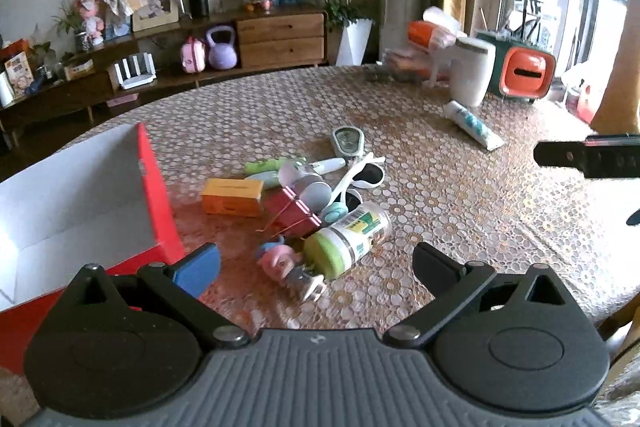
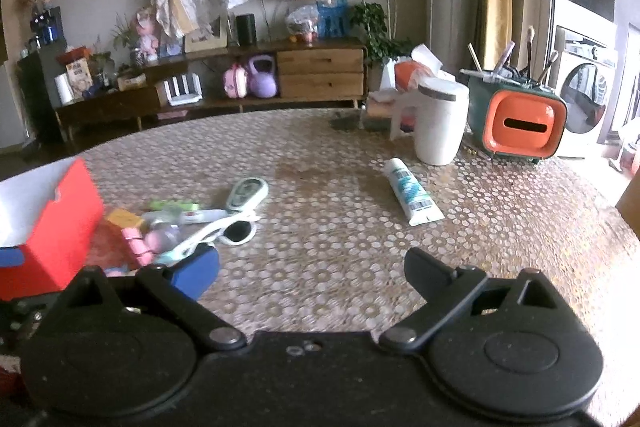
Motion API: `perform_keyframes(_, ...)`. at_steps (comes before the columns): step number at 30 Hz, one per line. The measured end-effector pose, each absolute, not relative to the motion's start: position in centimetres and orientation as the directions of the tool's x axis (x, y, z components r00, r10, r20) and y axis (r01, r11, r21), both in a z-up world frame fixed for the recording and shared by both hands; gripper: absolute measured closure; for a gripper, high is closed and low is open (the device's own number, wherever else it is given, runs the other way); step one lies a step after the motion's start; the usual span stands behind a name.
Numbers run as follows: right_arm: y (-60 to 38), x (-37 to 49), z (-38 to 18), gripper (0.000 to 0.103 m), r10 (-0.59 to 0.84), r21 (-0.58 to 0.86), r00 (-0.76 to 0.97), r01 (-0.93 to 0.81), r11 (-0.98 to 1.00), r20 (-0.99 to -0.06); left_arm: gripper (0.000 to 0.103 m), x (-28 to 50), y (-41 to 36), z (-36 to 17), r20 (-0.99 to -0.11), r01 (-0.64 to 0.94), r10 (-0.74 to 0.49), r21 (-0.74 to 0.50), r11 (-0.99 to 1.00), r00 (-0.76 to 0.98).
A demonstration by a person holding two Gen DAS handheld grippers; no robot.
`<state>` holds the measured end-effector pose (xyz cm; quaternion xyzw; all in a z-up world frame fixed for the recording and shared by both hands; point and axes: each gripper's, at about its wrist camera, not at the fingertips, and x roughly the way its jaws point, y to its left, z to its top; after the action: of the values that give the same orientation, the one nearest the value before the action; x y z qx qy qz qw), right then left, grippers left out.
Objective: Organize rigid objects
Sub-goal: 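Reach the right gripper to the white toothpaste tube while the left gripper reaches the green-capped jar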
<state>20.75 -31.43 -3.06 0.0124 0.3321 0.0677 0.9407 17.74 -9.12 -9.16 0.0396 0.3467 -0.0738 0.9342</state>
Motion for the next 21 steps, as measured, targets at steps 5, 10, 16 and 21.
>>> perform_keyframes(5,-33.3,25.2,-4.6,0.005,0.119,0.041,0.755,-0.121,0.992,-0.644,0.000,20.2,-10.6,-10.5,-0.668,0.188,-0.120,0.030,0.982,0.734)
perform_keyframes(10,-35.2,30.2,-6.5,0.006,0.101,0.020,0.734,-0.119,0.993,-0.671,0.000,22.3,-11.9,-11.9,-0.683,0.216,-0.128,0.044,0.975,0.719)
perform_keyframes(16,-37.0,35.3,-9.1,0.009,0.048,-0.004,0.711,-0.071,0.997,-0.701,0.000,24.3,-12.6,-13.9,-0.708,0.222,-0.117,0.056,0.974,0.696)
perform_keyframes(21,-37.6,38.6,-10.7,0.010,0.012,-0.051,0.705,-0.068,0.996,-0.709,0.000,25.9,-13.1,-15.5,-0.727,0.222,-0.114,0.054,0.973,0.677)
